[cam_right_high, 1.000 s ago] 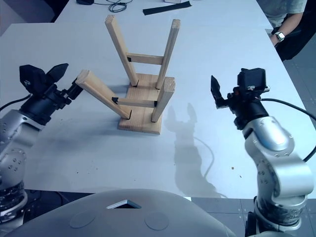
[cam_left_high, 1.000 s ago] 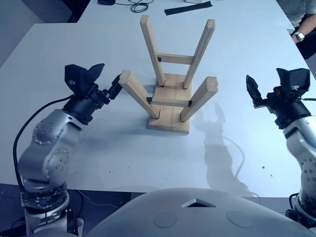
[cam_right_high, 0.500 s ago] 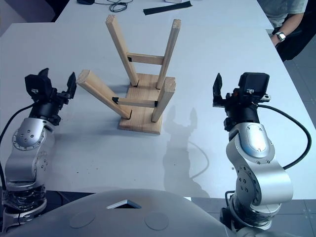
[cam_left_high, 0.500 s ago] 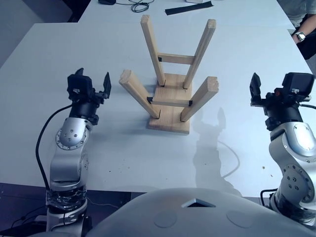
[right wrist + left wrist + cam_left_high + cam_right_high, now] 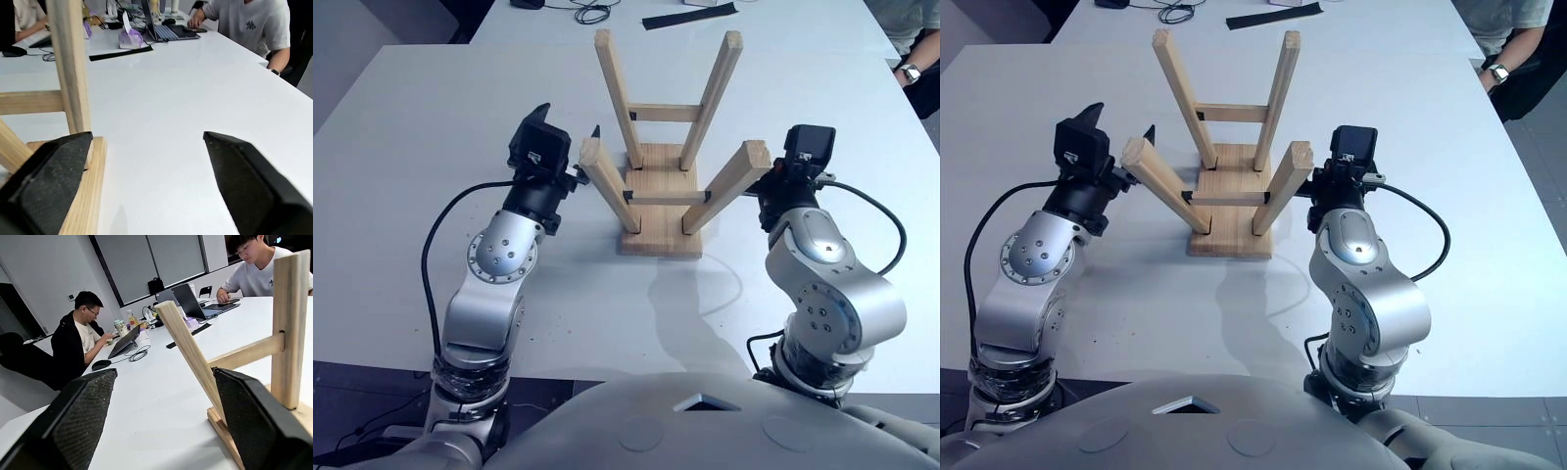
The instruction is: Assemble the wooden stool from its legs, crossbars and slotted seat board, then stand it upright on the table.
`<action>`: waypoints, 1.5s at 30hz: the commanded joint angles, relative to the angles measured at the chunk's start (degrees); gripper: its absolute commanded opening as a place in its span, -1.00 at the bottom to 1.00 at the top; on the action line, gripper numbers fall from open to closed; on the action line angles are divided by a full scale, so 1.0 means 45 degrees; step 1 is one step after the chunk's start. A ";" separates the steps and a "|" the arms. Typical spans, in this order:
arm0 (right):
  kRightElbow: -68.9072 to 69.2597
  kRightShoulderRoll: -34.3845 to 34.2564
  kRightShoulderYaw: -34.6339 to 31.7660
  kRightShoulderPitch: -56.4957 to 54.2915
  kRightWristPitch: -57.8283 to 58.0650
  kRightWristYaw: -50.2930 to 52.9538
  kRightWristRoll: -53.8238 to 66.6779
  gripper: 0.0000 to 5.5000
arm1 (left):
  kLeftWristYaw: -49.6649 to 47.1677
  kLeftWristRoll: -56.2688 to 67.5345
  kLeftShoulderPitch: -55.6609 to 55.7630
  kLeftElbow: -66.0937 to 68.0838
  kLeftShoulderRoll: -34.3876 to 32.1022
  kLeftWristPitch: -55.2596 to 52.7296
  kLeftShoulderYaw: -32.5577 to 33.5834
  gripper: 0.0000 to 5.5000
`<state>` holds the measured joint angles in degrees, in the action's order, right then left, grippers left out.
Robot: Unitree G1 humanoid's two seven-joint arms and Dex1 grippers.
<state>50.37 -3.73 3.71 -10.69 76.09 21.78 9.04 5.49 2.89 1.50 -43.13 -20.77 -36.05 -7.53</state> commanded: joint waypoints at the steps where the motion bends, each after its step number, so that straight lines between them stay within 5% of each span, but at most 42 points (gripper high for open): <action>1: -0.0316 0.1092 -0.0875 0.0140 -0.0297 -0.1421 0.0139 0.53 | 0.0574 0.0099 -0.0540 0.0873 -0.0199 0.0292 0.0604 0.34; 9: -0.0765 0.5696 -0.5832 0.1881 -0.2095 -0.3448 -0.1337 0.53 | 0.0009 -0.1161 -0.2653 0.2954 -0.1221 0.1974 0.4550 0.34; 12: 0.0021 0.4932 -0.4555 0.1514 -0.1656 -0.3670 -0.0966 0.53 | 0.0593 -0.0867 -0.3245 0.1909 -0.0953 0.1556 0.3774 0.34; 16: 0.1380 0.1557 0.0238 0.0078 -0.0315 -0.3712 0.0706 0.53 | 0.1246 0.0323 -0.2502 -0.1037 0.0234 0.0062 0.0616 0.34; 18: 0.1726 0.0574 0.1397 -0.0132 0.0329 -0.3700 0.1167 0.53 | 0.1334 0.0629 -0.1907 -0.2019 0.0520 -0.0862 -0.0404 0.34; 27: 0.0459 0.1628 0.0200 0.0265 0.0032 -0.3728 -0.0245 0.53 | 0.1459 -0.0009 -0.1821 -0.1954 -0.0024 -0.1498 -0.0928 0.34; 33: -0.2770 0.2955 0.0032 0.0581 -0.2950 -0.4317 -0.0948 0.53 | 0.2236 0.0508 -0.1392 -0.1593 0.0209 -0.0694 -0.1447 0.34; 45: -1.0063 0.3306 -0.1201 -0.2008 -0.8207 -0.4387 -0.1807 0.53 | 0.3489 0.1518 -0.0382 -0.0943 0.0648 0.0772 -0.2164 0.34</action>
<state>9.62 11.34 -0.96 -17.07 42.21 1.96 1.39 20.48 9.01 -1.00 -48.12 -18.19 -32.99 -16.43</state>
